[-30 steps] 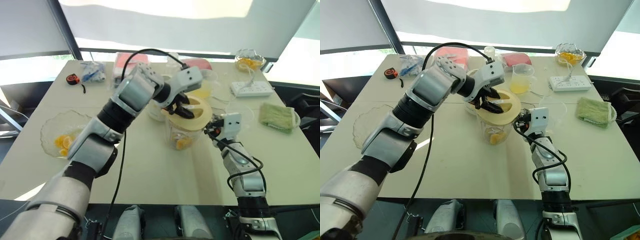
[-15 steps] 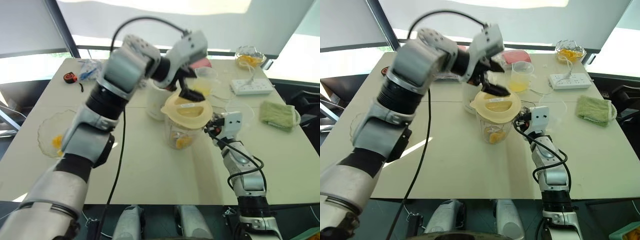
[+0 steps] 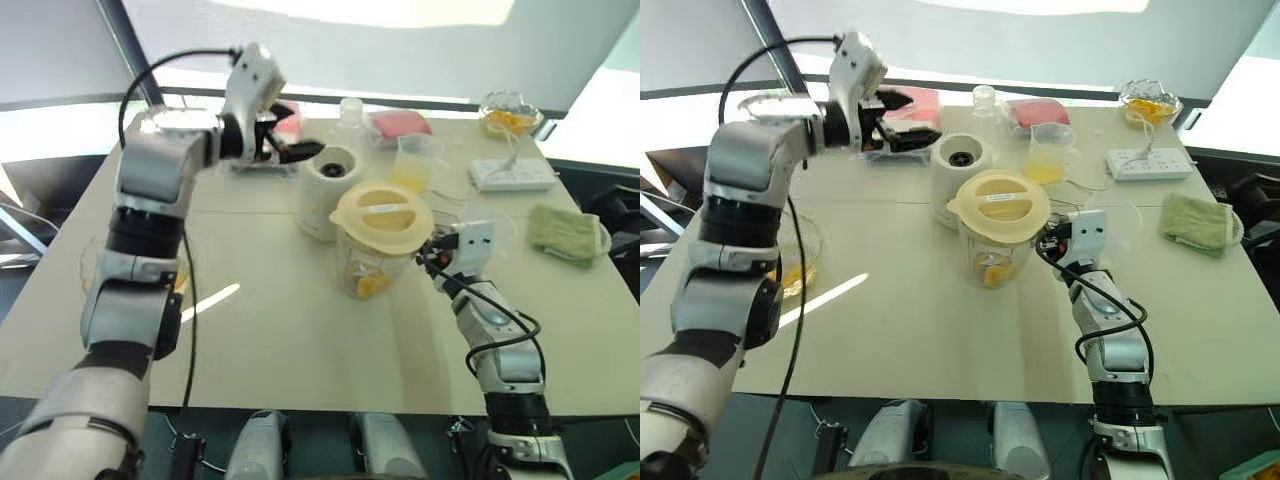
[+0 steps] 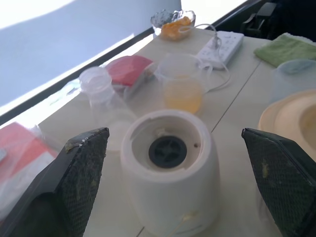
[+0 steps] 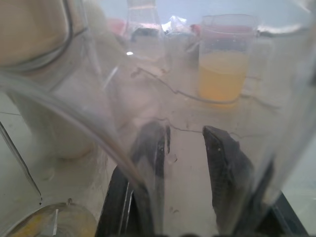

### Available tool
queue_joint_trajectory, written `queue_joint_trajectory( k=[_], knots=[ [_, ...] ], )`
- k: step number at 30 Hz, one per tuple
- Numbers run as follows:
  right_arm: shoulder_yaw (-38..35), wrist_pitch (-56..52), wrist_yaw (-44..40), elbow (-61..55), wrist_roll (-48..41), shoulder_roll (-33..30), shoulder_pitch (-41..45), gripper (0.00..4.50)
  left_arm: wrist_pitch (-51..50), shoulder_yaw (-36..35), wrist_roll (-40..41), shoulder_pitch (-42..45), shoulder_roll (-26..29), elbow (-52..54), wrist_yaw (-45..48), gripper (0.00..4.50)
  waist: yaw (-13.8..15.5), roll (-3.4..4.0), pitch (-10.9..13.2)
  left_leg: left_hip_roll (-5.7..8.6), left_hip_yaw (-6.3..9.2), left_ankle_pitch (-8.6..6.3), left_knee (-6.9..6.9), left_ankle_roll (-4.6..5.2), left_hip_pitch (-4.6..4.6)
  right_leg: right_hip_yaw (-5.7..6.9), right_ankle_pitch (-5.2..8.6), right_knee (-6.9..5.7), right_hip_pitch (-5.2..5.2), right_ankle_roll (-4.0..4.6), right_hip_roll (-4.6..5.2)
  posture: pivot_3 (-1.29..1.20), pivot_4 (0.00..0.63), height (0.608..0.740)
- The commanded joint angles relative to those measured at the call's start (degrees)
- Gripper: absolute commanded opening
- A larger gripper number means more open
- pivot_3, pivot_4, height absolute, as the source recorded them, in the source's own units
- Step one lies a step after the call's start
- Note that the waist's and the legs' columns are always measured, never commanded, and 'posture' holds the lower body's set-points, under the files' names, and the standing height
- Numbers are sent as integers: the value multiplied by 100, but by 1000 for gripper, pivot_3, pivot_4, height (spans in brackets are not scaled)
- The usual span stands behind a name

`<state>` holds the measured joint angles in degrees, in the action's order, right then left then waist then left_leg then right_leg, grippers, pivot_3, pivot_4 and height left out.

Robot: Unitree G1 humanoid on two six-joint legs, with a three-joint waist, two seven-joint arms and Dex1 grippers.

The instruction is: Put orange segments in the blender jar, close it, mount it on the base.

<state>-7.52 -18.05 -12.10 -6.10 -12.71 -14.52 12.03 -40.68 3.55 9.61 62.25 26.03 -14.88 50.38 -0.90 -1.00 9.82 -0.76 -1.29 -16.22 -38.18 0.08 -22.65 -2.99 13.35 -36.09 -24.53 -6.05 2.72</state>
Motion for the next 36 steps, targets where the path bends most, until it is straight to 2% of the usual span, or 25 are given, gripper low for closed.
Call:
queue_joint_trajectory(
  k=[1, 3, 8, 17, 24, 31, 34, 36],
  knots=[
    [-122, -103, -55, -131, -37, -114, -64, 1131, -99, -95, 339, -45, 7, 855, 55, 4488, 28, -1, 0, 2, -1, 0, -2, 0, -3, 0, 0, 4, 0, 0, 4, 0, 150, 740],
    [-128, -123, -104, -97, -23, -143, -59, 1131, -149, 41, 484, -60, 14, 1083, 253, 4488, 23, -1, 0, 8, -6, 0, -6, -1, -7, -2, 0, 6, 0, 0, 13, 0, 150, 740],
    [-145, -111, -119, 34, 22, -139, 53, 1131, -473, 637, 707, 635, -144, 736, 976, 4488, 30, -1, 0, 29, -9, 2, -9, -3, -3, 0, 0, 2, 5, -1, 8, 0, 150, 740],
    [23, 100, 84, 29, 148, 136, -77, 1131, 102, 2160, -51, 1903, -676, -1312, 2252, 4488, -23, 2, -1, 24, -10, 2, -2, -2, 8, 1, 1, -2, 6, 1, -14, 0, 150, 740],
    [61, 174, 257, -97, 201, 277, -222, 1131, 1011, 2528, -583, 2035, -1001, -2162, 2703, 4488, -26, 2, -1, 21, -12, 2, -2, -2, 8, -2, 2, 0, 5, 2, -14, 0, 150, 740],
    [89, 190, 301, -115, 235, 313, -244, 1131, 1325, 2630, -955, 1881, -1119, -2307, 2890, 4488, -24, 1, -1, 21, -12, 2, -4, -1, 8, -3, 2, 1, 7, 2, -13, 0, 150, 740],
    [85, 207, 291, -90, 251, 322, -227, 1131, 1397, 2658, -1049, 1785, -1126, -2232, 3004, 3593, -25, 1, -1, 21, -12, 2, -5, -1, 10, -3, 2, -1, 8, 2, -13, 0, 150, 740],
    [84, 216, 290, -78, 260, 331, -217, 1131, 1331, 2673, -1095, 1754, -1122, -2171, 3078, 2512, -29, 1, -2, 21, -11, 2, -5, -1, 11, -3, 2, -2, 8, 2, -14, 0, 150, 740]
  ],
)
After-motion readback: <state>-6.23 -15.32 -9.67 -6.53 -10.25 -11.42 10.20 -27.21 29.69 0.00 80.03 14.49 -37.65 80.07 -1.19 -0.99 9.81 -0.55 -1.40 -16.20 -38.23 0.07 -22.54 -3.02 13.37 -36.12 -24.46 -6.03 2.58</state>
